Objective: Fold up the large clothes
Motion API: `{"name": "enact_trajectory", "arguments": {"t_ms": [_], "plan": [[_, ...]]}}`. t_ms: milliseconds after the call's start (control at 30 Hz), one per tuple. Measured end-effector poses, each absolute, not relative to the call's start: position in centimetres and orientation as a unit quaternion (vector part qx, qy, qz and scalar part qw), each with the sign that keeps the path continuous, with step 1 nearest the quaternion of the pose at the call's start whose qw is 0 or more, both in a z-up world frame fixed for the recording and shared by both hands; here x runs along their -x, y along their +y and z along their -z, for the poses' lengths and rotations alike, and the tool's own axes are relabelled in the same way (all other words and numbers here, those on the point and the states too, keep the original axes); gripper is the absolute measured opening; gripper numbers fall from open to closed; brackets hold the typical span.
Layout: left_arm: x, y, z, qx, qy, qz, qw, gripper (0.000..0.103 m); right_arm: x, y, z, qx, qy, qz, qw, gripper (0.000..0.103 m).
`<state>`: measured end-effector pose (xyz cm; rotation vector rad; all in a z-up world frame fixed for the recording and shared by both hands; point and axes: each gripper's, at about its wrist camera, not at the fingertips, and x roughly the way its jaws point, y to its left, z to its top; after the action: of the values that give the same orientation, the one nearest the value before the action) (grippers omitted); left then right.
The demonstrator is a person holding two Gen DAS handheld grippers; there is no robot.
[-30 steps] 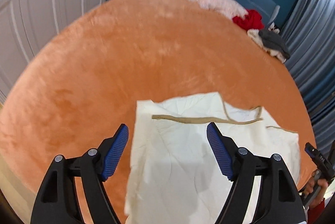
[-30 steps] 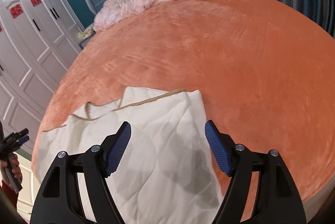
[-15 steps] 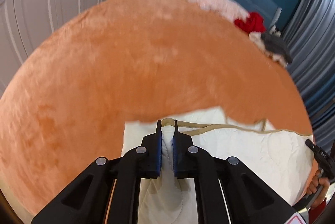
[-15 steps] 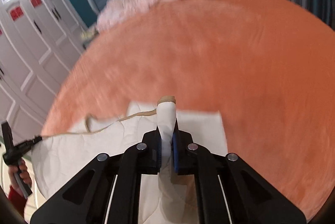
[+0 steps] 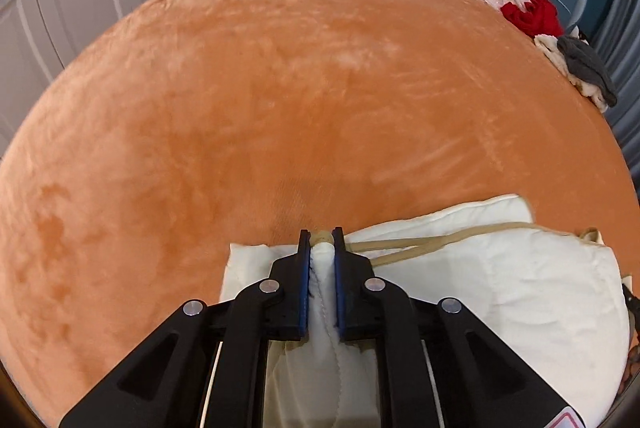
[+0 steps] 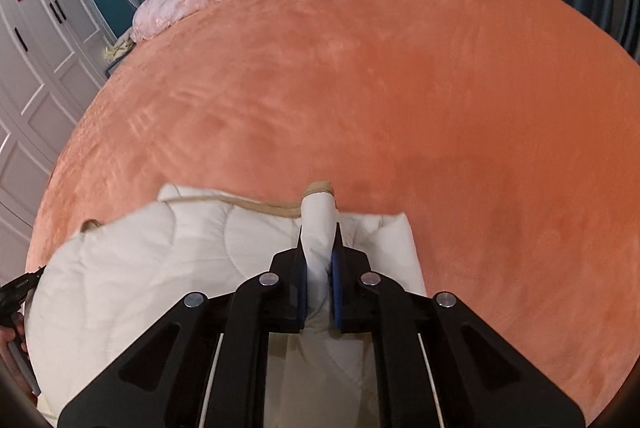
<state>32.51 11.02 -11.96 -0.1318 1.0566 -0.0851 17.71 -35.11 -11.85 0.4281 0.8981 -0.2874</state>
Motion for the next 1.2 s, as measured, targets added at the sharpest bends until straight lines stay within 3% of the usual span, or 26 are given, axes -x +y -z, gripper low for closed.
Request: {"name": "enact_trajectory", "arguments": {"t_ms": [300,367,400,433,567,667,933,1200], "plan": [[-32.6,10.3,12.3,0.040,0.495,0.009,0.868,0.024,-18.2,-34.5,12.0,-0.180,0.428,0.147,0.873,0.013],[-32.1,10.4,10.3,0.027,0.486,-0.011,0.874,0.032,-17.7,-34.8,10.3,-0.180,0.420,0.166,0.874,0.029],[-31.7,10.6,9.3,0.030,0.477,-0.013,0.878,0.036,-17.2,-34.8,9.2,-0.179,0.406,0.173,0.880,0.041],[-31.0,10.8,7.7,0.032,0.463,-0.016,0.886,0.040,-16.2,-34.5,7.3,-0.176,0.378,0.173,0.892,0.044],[-28.5,9.3,1.8,0.028,0.408,0.006,0.912,0.041,-15.6,-31.4,3.0,-0.144,0.348,0.138,0.916,0.044],[-27.3,5.4,0.2,0.023,0.398,0.057,0.915,0.041,-17.5,-26.8,2.1,-0.118,0.365,0.079,0.920,0.044],[-26.7,-4.4,8.8,-0.024,0.486,0.114,0.866,0.041,-22.1,-18.8,8.9,-0.070,0.460,0.008,0.885,0.040],[-26.1,-6.2,12.0,-0.091,0.462,0.072,0.879,0.042,-22.0,-18.5,12.1,-0.053,0.460,0.009,0.886,0.041]]}}
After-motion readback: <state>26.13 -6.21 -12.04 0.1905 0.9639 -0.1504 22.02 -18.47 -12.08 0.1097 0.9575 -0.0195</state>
